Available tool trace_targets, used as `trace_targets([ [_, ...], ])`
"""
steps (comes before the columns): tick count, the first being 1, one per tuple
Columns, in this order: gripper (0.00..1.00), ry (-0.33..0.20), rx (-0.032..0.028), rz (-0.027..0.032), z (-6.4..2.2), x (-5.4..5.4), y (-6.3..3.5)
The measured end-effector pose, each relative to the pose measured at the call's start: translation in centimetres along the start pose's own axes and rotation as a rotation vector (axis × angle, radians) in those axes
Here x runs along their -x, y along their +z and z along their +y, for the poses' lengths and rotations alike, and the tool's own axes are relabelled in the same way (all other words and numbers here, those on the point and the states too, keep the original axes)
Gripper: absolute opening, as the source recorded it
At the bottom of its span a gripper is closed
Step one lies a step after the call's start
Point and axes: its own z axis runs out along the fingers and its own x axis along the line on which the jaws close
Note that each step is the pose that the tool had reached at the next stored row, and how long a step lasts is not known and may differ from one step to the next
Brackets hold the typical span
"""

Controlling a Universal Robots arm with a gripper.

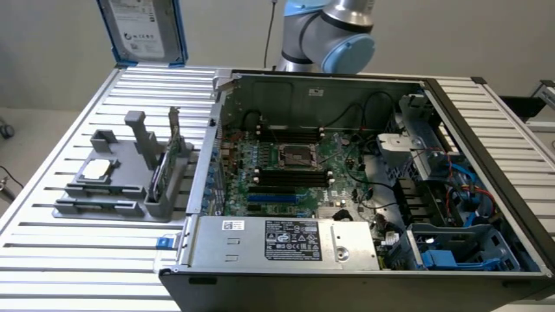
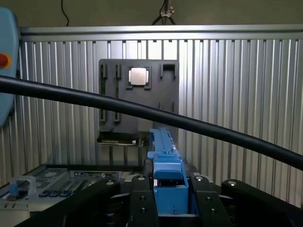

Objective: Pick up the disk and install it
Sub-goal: 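Pick up the disk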

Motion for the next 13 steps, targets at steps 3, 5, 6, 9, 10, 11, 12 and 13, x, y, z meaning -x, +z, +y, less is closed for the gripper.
trace_targets([
  [3, 0.33, 0.000, 0.0002, 0.0001, -1.32, -0.5, -0.28],
  [5, 0.33, 0.000, 0.0003, 0.0001, -2.23, -0.8, -0.40],
  [6, 0.33, 0.000, 0.0002, 0.0001, -2.68, -1.0, -0.45],
  [9, 0.33, 0.000, 0.0002, 0.0001, -3.97, -1.6, -0.48],
  [10, 0.33, 0.000, 0.0002, 0.0001, -4.35, -1.8, -0.49],
  [11, 0.33, 0.000, 0.0002, 0.0001, -4.73, -2.0, -0.49],
  [12, 0.33, 0.000, 0.0003, 0.0002, -5.11, -2.2, -0.50],
  [13, 0.33, 0.000, 0.0002, 0.0001, -5.51, -2.4, -0.50],
])
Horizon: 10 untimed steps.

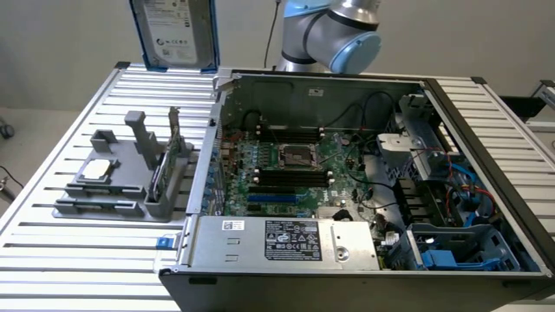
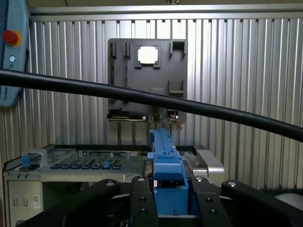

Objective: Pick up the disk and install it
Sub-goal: 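Pick up the disk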

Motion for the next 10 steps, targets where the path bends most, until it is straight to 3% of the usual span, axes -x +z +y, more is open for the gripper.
trace_targets([
  [10, 0.33, 0.000, 0.0000, 0.0000, -4.53, -1.6, -0.06],
])
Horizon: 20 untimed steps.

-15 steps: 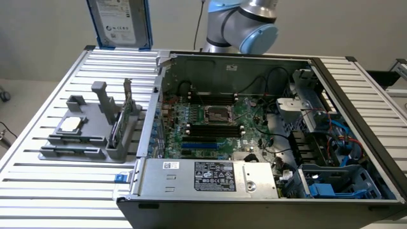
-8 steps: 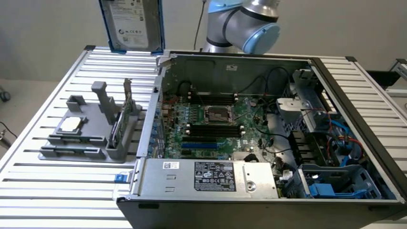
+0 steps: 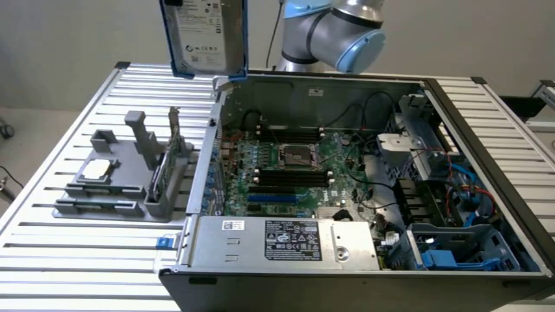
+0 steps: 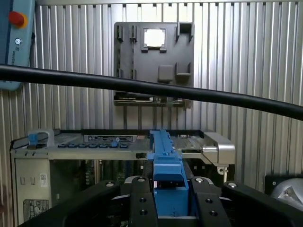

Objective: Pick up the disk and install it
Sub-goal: 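Pick up the disk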

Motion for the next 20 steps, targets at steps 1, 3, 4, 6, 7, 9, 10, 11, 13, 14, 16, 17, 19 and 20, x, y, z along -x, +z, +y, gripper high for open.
trace_targets([
  [1, 0.33, 0.000, 0.0000, 0.0000, -0.45, -0.1, -0.01],
  [3, 0.33, 0.000, 0.0000, 0.0000, -1.35, -0.3, -0.03],
  [4, 0.33, 0.000, 0.0000, 0.0001, -1.84, -0.4, -0.04],
  [6, 0.33, 0.000, 0.0000, 0.0000, -2.74, -0.5, -0.05],
  [7, 0.33, 0.000, 0.0000, 0.0000, -3.19, -0.6, -0.06],
  [9, 0.33, 0.000, 0.0000, 0.0000, -4.12, -0.7, -0.08],
  [10, 0.33, 0.000, 0.0000, 0.0000, -4.57, -0.8, -0.08],
  [11, 0.33, 0.000, 0.0000, 0.0000, -5.02, -0.9, -0.09],
  [13, 0.33, 0.000, 0.0000, 0.0000, -5.92, -1.1, -0.11],
  [14, 0.33, 0.000, 0.0001, 0.0001, -6.37, -1.2, -0.12],
  [16, 0.33, 0.000, 0.0001, 0.0001, -7.29, -1.3, -0.14],
  [17, 0.33, 0.000, 0.0000, 0.0000, -7.73, -1.4, -0.14],
  [19, 0.33, 0.000, 0.0001, 0.0001, -8.66, -1.6, -0.16],
  [20, 0.33, 0.000, 0.0000, -0.0001, -9.11, -1.7, -0.17],
])
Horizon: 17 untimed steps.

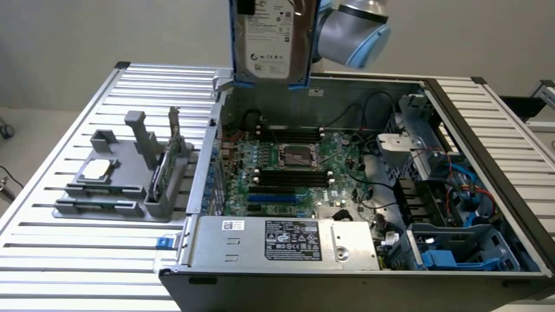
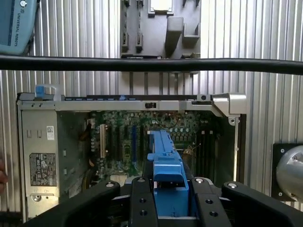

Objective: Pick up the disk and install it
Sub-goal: 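Pick up the disk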

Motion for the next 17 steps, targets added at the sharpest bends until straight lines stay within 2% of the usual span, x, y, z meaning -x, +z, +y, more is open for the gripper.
trace_targets([
  [9, 0.33, 0.000, 0.0001, 0.0001, -3.99, -1.0, -0.07],
  [17, 0.33, 0.000, 0.0000, -0.0007, -6.02, -2.4, -0.06],
])
